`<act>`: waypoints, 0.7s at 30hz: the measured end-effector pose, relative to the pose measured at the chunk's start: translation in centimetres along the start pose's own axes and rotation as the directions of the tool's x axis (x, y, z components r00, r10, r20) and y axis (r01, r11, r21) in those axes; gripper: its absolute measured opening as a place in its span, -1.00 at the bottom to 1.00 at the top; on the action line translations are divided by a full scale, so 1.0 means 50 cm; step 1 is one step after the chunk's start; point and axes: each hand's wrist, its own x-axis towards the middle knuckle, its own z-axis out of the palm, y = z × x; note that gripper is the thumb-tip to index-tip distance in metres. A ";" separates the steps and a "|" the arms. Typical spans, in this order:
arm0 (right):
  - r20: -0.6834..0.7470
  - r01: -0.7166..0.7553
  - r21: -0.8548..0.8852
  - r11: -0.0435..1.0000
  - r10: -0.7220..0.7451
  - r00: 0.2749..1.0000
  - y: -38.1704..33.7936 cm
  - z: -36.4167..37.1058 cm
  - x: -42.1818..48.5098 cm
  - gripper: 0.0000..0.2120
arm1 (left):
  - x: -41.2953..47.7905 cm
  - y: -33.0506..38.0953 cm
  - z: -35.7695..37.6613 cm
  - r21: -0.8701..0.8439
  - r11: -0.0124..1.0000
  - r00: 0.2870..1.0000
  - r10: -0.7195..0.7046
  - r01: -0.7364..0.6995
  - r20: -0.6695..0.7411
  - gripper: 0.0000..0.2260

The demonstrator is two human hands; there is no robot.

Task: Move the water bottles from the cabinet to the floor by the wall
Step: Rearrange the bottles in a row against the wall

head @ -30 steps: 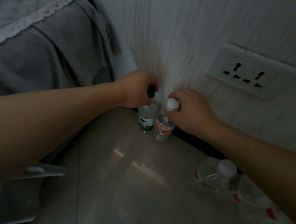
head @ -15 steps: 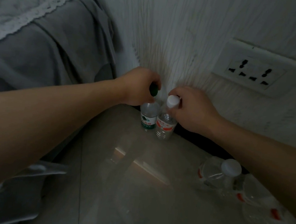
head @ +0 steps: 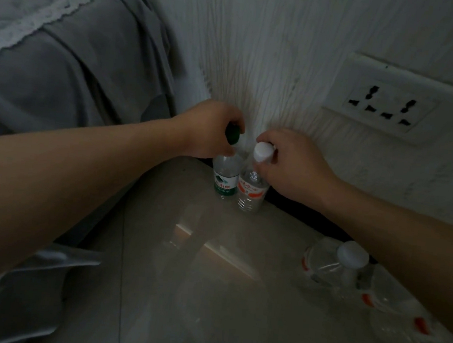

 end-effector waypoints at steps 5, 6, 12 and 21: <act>0.010 -0.009 -0.006 1.000 0.009 1.000 -0.001 -0.002 0.000 -0.74 | 0.000 -0.002 0.001 0.010 1.000 1.000 -0.010 0.010 -0.002 -0.57; 0.015 -0.011 -0.008 1.000 0.011 1.000 -0.001 -0.003 0.000 -0.73 | -0.001 -0.001 0.001 0.013 1.000 1.000 -0.010 0.010 -0.003 -0.57; 0.035 -0.029 -0.007 1.000 0.029 0.999 -0.006 -0.011 -0.003 -0.71 | -0.004 0.000 -0.002 0.020 1.000 1.000 -0.020 0.020 -0.001 -0.54; 0.073 -0.042 0.000 0.999 0.042 0.996 0.001 -0.013 -0.010 -0.64 | -0.016 0.008 -0.014 0.012 0.999 0.999 -0.046 0.046 0.019 -0.47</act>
